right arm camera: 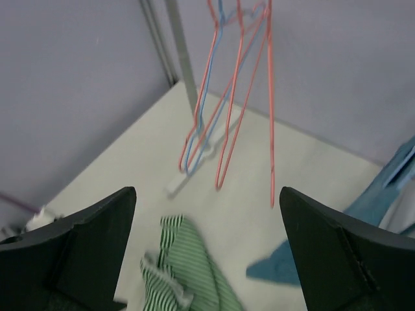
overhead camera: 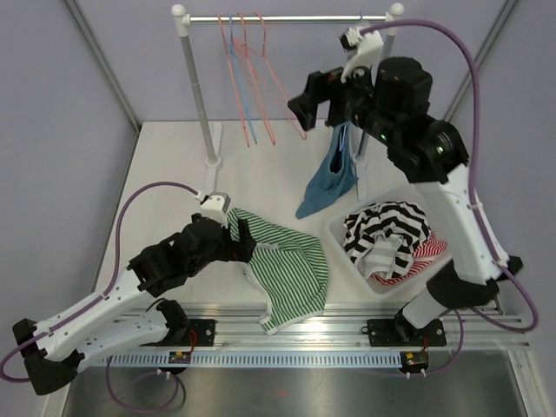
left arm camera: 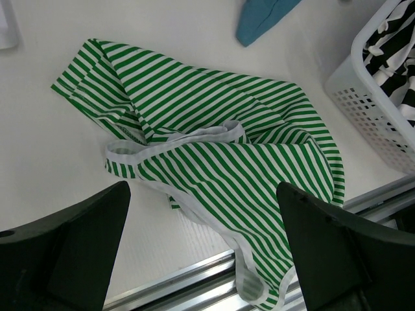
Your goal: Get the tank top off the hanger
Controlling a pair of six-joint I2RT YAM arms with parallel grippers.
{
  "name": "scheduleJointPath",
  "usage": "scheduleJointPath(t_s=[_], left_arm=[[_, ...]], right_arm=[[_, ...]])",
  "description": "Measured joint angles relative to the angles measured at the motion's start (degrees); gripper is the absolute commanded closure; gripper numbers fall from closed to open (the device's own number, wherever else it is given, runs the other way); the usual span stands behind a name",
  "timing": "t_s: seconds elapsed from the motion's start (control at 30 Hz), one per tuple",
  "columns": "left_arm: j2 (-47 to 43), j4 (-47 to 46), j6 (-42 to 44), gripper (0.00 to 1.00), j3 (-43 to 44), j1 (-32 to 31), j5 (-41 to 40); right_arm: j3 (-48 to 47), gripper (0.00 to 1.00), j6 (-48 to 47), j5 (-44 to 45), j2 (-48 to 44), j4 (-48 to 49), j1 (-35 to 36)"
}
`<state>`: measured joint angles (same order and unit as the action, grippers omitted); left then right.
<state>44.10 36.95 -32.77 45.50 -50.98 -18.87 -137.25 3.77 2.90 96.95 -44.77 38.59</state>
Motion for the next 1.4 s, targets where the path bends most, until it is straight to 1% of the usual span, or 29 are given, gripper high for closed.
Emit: scheduleJointPath(t_s=[0.03, 0.07, 0.2, 0.27, 0.4, 0.47, 0.53, 0.67, 0.77, 0.87, 0.9, 0.97, 1.0, 1.03, 1.07, 1.17, 1.23, 1.3, 1.4], left_arm=[[0.0, -0.4, -0.5, 0.01, -0.7, -0.7, -0.8], [-0.1, -0.5, -1.0, 0.01, -1.2, -1.2, -1.3], [-0.3, -1.3, -1.7, 0.01, -1.7, -1.6, -2.3], [1.0, -2.4, -1.7, 0.01, -1.7, -1.7, -2.3], [8.3, -6.1, -1.7, 0.01, -1.7, -3.5, -2.0], [14.9, -8.1, -1.6, 0.01, -1.7, -4.9, -1.5], [20.4, -9.7, -1.6, 0.01, -1.7, -5.9, -1.1], [30.5, -14.0, -1.3, 0.01, -1.6, -7.8, -0.5], [36.7, -17.7, -1.1, 0.02, -1.6, -8.4, 0.5], [42.9, -21.9, -1.3, 0.22, -1.6, -9.0, 1.5], [44.6, -22.9, -1.0, 0.38, -1.6, -9.3, 0.9], [45.3, -25.3, -1.1, 0.64, -1.5, -9.7, 1.0], [45.6, -26.5, -1.5, 0.73, -1.5, -9.9, 1.1], [45.8, -27.5, -1.7, 0.93, -1.5, -10.1, 1.4], [46.0, -28.3, -2.1, 1.0, -1.5, -10.3, 1.7], [45.0, -28.8, -2.5, 1.0, -2.2, -10.9, 1.7], [42.5, -27.1, -2.9, 1.0, -2.9, -11.7, 1.3], [38.1, -24.2, -3.1, 1.0, -3.0, -13.1, 0.4], [30.4, -20.4, -3.1, 1.0, -1.8, -15.6, -1.4]], right_arm=[[6.7, 0.0, 0.7, -2.1, -5.4, 1.0, 0.1], [11.0, 0.01, 1.1, -3.3, -8.6, 0.5, 0.1], [36.7, 0.01, 3.8, -6.6, -24.0, 4.0, 0.3], [47.5, 0.0, 5.2, -7.1, -28.6, 5.1, 0.3], [61.9, 0.0, 8.2, -7.0, -33.5, 5.6, 0.3], [66.2, 0.01, 9.7, -6.6, -36.9, 4.9, 0.3], [67.6, 0.01, 10.8, -6.0, -40.8, 4.4, 0.3], [67.1, 0.01, 12.1, -5.4, -50.1, 4.4, 0.3], [65.4, 0.01, 12.2, -5.6, -54.8, 4.4, 0.3], [62.6, 0.0, 12.1, -7.0, -56.8, 4.4, 0.3], [61.6, 0.0, 12.1, -7.3, -56.9, 4.3, 0.3], [60.2, 0.01, 12.0, -8.1, -57.1, 4.3, 0.3], [59.7, 0.01, 12.0, -8.4, -57.4, 4.2, 0.3], [59.6, 0.01, 12.0, -8.6, -57.7, 4.2, 0.3], [59.6, 0.01, 12.0, -8.7, -58.1, 4.2, 0.3], [59.5, 0.01, 11.9, -8.5, -59.1, 3.7, 0.3], [59.1, 0.01, 11.8, -8.3, -59.3, 2.6, 0.3], [58.6, 0.01, 11.5, -7.6, -59.4, 1.8, 0.3], [58.2, 0.0, 11.3, -4.0, -59.4, 1.1, 0.4]])
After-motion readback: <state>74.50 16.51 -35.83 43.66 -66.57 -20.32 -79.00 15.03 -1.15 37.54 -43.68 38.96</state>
